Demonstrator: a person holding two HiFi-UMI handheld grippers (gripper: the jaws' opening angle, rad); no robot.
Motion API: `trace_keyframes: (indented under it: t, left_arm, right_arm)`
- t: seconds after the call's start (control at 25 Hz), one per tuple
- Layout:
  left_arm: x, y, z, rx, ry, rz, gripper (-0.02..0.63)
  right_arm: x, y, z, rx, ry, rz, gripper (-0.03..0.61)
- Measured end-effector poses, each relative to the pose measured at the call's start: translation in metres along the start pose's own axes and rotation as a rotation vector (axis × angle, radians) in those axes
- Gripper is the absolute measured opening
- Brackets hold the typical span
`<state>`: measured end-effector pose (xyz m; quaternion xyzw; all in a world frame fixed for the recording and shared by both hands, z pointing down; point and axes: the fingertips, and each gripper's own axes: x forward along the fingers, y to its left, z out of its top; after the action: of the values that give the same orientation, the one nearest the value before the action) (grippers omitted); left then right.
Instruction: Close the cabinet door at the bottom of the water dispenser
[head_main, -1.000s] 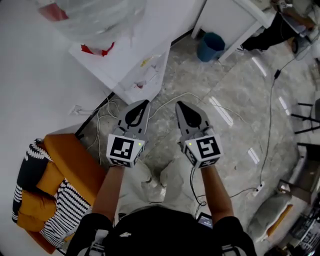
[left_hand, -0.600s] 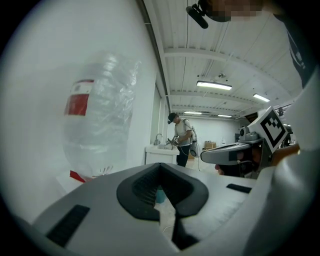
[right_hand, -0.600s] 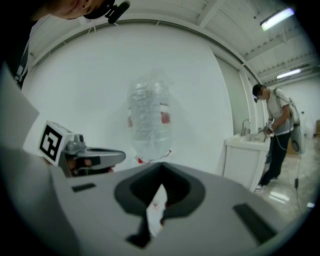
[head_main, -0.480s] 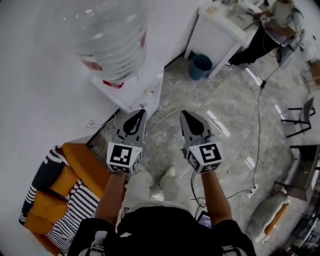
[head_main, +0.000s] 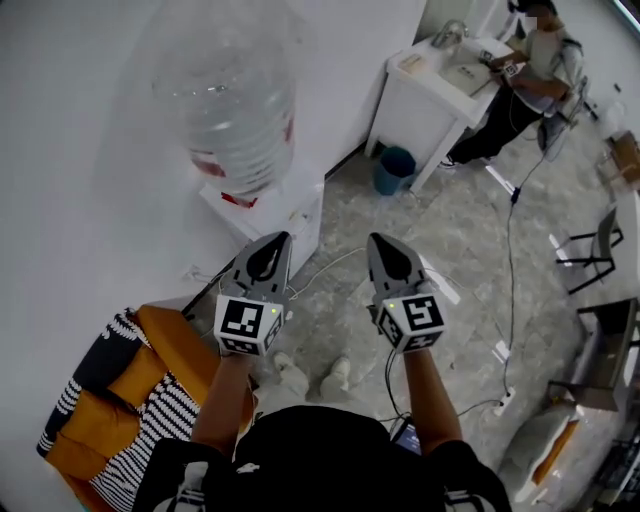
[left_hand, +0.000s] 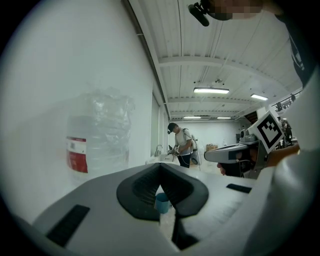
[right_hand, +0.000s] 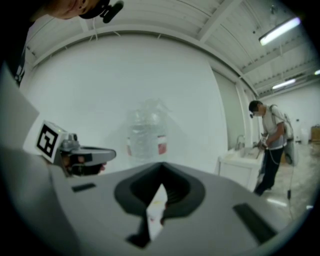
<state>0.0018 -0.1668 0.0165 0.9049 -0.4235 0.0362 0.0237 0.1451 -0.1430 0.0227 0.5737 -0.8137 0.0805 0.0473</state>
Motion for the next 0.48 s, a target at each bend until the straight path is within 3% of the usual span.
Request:
trace_keyframes:
  t: [0.48]
  left_arm:
    - [-0.042,-0.008,0.021,0.017,-0.023,0.024,0.008]
  right_arm:
    - [-0.038,0.007,0.024,-0.014,-0.053,-0.021,0.034]
